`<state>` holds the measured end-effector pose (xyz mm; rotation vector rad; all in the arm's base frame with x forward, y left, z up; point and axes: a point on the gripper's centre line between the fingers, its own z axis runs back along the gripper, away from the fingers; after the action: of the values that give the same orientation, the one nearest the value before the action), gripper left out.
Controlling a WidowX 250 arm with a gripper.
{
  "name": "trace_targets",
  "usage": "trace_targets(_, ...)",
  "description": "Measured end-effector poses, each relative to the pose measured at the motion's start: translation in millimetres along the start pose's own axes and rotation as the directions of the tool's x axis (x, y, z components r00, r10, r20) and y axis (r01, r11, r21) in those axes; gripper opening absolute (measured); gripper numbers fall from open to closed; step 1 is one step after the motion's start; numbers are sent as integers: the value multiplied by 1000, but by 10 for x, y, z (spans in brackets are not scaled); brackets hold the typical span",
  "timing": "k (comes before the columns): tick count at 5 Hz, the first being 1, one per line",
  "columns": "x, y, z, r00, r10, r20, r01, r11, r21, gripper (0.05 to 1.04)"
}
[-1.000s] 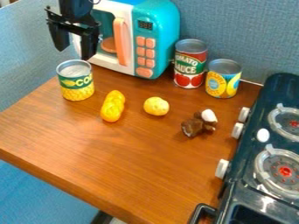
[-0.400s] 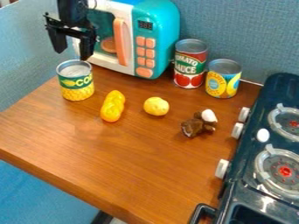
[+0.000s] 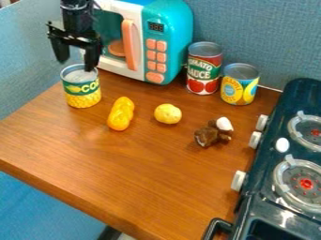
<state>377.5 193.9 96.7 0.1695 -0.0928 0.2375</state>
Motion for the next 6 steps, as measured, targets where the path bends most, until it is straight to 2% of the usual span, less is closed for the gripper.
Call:
trace_targets(1, 21, 32, -100, 1000, 20, -16, -20, 1000, 23, 1001)
trace_targets(2, 72, 80, -103, 999, 48, -4, -48, 998, 37, 1001)
trace_targets(3, 30, 222, -151, 996, 81, -25, -80, 995, 55, 1001)
trace_targets(4, 13, 259, -179, 997, 77, -25, -75, 994, 75, 1001)
trace_targets(5, -109, 265, -275, 996, 74, -53, -68, 993, 100, 1001)
trace_targets(6, -261, 235, -275, 997, 66, -51, -60, 992, 108, 1001)
